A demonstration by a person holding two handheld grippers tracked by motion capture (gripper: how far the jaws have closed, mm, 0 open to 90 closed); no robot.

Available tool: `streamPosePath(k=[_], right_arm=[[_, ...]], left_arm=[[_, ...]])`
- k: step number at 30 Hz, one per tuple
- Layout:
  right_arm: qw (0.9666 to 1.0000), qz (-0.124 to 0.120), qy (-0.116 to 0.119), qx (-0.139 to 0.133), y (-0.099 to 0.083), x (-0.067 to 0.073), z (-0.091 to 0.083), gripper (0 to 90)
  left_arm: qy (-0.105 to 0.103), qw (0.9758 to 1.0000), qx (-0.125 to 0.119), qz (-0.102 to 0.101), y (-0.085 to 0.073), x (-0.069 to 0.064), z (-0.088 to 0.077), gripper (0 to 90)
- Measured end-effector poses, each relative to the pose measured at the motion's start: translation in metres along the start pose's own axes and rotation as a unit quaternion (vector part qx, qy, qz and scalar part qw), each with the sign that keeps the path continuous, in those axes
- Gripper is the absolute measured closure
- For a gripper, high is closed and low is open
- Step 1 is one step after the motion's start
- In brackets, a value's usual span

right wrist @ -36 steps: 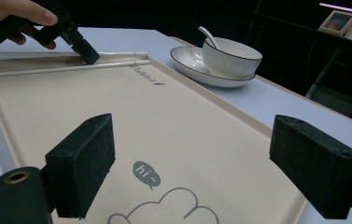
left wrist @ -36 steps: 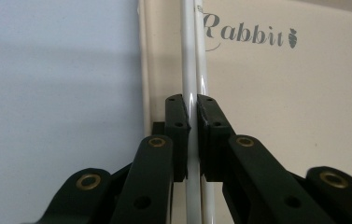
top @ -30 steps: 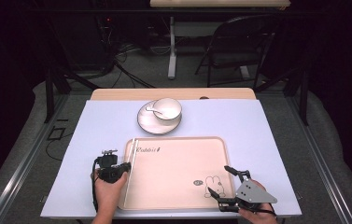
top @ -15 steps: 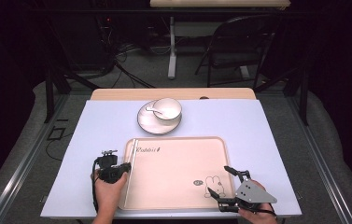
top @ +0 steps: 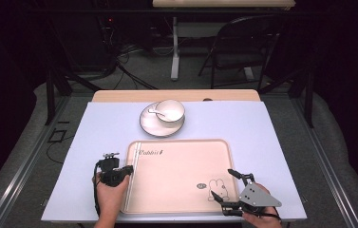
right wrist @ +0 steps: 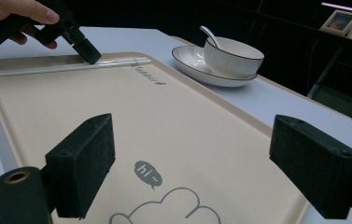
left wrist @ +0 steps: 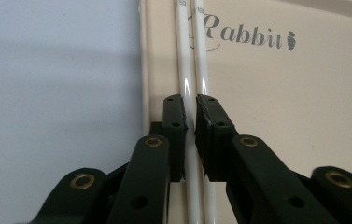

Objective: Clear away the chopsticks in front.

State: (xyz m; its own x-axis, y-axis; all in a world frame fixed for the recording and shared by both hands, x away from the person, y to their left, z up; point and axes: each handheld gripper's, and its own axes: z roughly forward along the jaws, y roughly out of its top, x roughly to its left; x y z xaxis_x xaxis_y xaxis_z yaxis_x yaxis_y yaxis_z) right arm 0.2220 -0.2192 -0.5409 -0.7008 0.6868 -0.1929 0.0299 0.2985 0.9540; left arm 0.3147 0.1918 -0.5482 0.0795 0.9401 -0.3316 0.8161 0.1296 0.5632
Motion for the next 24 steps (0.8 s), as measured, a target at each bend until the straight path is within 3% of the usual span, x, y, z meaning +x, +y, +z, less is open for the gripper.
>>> streamPosePath(k=[12, 19, 20, 21, 24], right_arm=[[1.0000, -0.001, -0.001, 0.000, 0.000, 0.000, 0.000, 13.5], [1.0000, -0.001, -0.002, 0.001, 0.000, 0.000, 0.000, 13.5], [1.0000, 0.000, -0.002, 0.002, 0.000, 0.000, 0.000, 13.5], [1.0000, 0.000, -0.002, 0.003, 0.000, 0.000, 0.000, 13.5], [1.0000, 0.000, -0.002, 0.003, -0.001, 0.000, 0.000, 13.5]], left_arm=[[0.001, 0.9995, -0.018, 0.027, -0.001, -0.005, -0.007, 61.3], [-0.003, 0.9990, -0.028, 0.035, 0.000, -0.009, -0.007, 45.2], [0.010, 0.9974, -0.040, 0.060, -0.001, -0.009, -0.006, 43.4], [0.021, 0.9965, -0.042, 0.069, -0.001, -0.010, -0.006, 42.0], [0.032, 0.9963, -0.038, 0.070, 0.001, -0.009, -0.005, 38.7]])
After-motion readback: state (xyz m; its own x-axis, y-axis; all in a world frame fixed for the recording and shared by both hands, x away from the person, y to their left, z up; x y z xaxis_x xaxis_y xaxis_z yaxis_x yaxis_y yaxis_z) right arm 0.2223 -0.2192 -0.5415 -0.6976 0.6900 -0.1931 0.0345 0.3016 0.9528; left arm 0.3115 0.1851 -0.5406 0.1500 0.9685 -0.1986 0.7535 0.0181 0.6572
